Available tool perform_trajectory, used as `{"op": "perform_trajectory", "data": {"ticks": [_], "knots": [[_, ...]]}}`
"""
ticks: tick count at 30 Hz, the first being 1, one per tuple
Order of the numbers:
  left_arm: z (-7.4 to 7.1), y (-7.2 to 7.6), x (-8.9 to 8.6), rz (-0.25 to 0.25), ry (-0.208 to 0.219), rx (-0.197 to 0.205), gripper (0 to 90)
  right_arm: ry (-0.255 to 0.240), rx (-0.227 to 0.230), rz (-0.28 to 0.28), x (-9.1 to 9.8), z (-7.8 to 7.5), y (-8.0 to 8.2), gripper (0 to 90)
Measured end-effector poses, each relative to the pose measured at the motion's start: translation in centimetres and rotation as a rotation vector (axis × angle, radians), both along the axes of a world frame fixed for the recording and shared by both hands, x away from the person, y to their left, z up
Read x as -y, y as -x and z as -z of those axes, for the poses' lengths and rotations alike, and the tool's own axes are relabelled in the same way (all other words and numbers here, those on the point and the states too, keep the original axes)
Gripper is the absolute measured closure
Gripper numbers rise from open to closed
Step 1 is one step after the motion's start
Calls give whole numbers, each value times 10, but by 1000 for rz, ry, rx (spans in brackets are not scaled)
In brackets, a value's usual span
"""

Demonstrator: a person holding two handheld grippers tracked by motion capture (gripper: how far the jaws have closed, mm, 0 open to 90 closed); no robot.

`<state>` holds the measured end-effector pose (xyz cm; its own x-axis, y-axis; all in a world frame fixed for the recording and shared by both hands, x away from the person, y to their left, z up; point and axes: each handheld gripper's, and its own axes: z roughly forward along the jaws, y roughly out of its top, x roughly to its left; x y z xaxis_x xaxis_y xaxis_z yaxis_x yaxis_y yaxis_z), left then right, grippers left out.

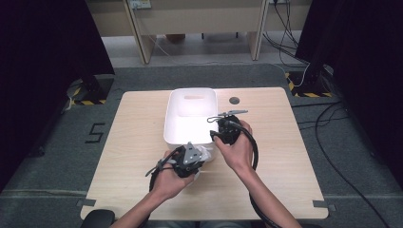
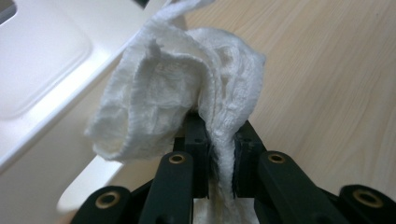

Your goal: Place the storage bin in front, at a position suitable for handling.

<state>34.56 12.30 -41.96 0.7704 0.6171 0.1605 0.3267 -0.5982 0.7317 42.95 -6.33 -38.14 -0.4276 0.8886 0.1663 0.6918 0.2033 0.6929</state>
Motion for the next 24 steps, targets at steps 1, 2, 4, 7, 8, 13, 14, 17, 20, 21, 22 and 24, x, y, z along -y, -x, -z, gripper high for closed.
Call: {"op": "perform_trajectory", "data": {"ticks": [1, 2, 4, 7, 8, 13, 14, 17, 20, 21, 22, 24], "knots": [[0, 2, -6, -8, 6, -3, 798, -1, 0, 0, 0, -1, -1, 608], [0, 3, -12, -16, 14, -5, 798, -7, -5, 5, 0, -1, -1, 606], [0, 7, -26, -39, 22, -2, 798, -6, -5, 4, 0, -2, -2, 605], [-1, 12, -46, -72, 32, 3, 798, -3, -15, 3, -2, -1, -4, 610], [-1, 14, -52, -84, 40, 6, 798, -1, -19, 2, -2, 0, -4, 617], [-5, 22, -85, -140, 39, 19, 798, 6, -44, 1, -1, 3, -7, 657], [-6, 24, -90, -156, 42, 21, 798, 10, -46, -1, -1, 3, -7, 663], [-10, 26, -105, -189, 50, 33, 798, 15, -43, -4, -1, 2, -7, 679], [-15, 25, -122, -236, 64, 47, 798, 19, -47, -1, 1, 0, -7, 707], [-16, 24, -127, -249, 68, 50, 798, 24, -46, -3, 2, -1, -8, 720], [-16, 22, -130, -262, 76, 48, 798, 32, -43, -1, 4, -1, -8, 736], [-18, 17, -136, -279, 81, 52, 798, 47, -38, -3, 8, -2, -9, 773]]}}
